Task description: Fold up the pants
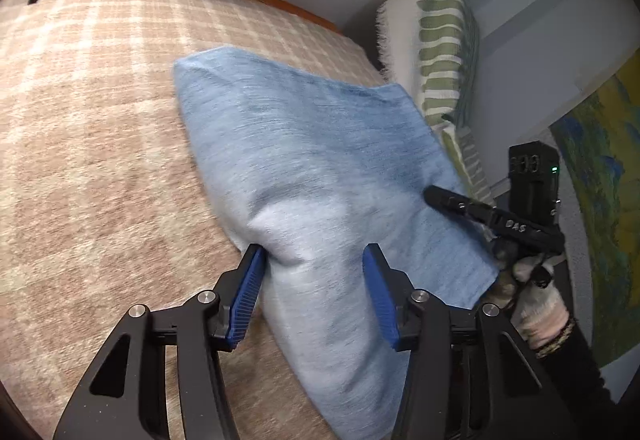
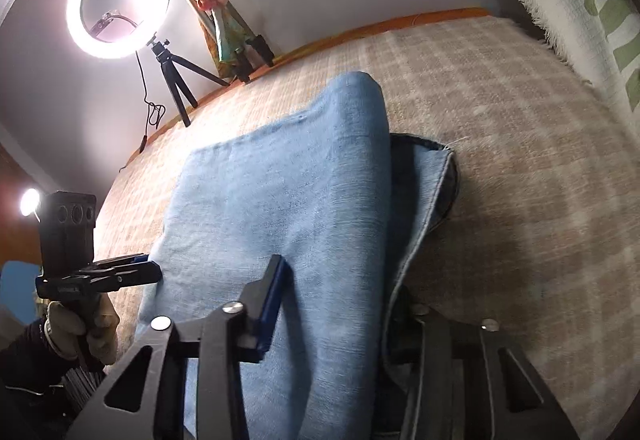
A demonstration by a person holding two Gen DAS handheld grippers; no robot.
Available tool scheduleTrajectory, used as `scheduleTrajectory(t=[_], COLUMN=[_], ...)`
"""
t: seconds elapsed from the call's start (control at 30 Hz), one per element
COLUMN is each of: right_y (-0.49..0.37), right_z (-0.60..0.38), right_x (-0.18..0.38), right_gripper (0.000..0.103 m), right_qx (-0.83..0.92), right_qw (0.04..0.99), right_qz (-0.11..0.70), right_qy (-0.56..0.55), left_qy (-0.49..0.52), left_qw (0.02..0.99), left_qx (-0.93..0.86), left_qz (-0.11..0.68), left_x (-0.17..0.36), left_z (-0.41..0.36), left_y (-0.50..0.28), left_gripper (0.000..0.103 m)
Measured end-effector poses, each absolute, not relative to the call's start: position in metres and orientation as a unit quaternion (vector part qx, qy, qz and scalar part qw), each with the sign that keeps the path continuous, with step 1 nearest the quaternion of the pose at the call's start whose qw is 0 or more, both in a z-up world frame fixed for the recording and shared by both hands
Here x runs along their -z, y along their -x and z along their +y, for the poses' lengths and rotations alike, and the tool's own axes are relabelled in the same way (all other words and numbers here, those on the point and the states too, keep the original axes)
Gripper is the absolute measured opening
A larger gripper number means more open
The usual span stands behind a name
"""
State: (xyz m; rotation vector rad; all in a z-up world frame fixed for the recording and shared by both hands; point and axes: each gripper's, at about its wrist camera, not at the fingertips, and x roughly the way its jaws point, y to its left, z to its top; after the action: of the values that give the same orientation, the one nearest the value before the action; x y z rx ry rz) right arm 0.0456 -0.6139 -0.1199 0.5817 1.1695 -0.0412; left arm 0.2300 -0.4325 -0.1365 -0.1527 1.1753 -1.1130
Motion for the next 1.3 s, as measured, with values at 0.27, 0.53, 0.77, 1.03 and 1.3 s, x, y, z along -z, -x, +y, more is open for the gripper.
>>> scheduleTrajectory(t=[0.27, 0.53, 0.77, 1.03, 1.3], right_y=[-0.037, -0.024, -0.039, -0.058, -0.101], right_z=[-0.619, -0.629, -0.606, -0.586, -0.598], right_x=[0.123, 0.136, 0.094, 0.052, 0.022], right_gripper=[0.039, 0.058, 0.018, 0.015, 0.015], right_qx=[0.015, 0.016, 0.069, 0.084, 0.101], right_qw=[0.798, 0.788, 0.814, 0.840, 0.861], right_qz=[0.532, 0.524, 0.534, 0.521, 0.493], right_qy=[-0.283, -0.323, -0.216, -0.128, -0.075], left_qy=[0.090, 0.104, 0.068, 0.044, 0.027], left_qw=[0.698, 0.691, 0.708, 0.709, 0.728], left_qx=[0.482, 0.499, 0.528, 0.551, 0.560], left_qz=[0.521, 0.513, 0.464, 0.438, 0.394], left_x=[0.143, 0.144, 0.112, 0.088, 0.051], left_z=[-0.434, -0.438, -0.450, -0.465, -0.495], left_y=[-0.235, -0.239, -0.234, -0.243, -0.274], left_gripper=[0.062, 0.027, 0.013, 0.011, 0.010])
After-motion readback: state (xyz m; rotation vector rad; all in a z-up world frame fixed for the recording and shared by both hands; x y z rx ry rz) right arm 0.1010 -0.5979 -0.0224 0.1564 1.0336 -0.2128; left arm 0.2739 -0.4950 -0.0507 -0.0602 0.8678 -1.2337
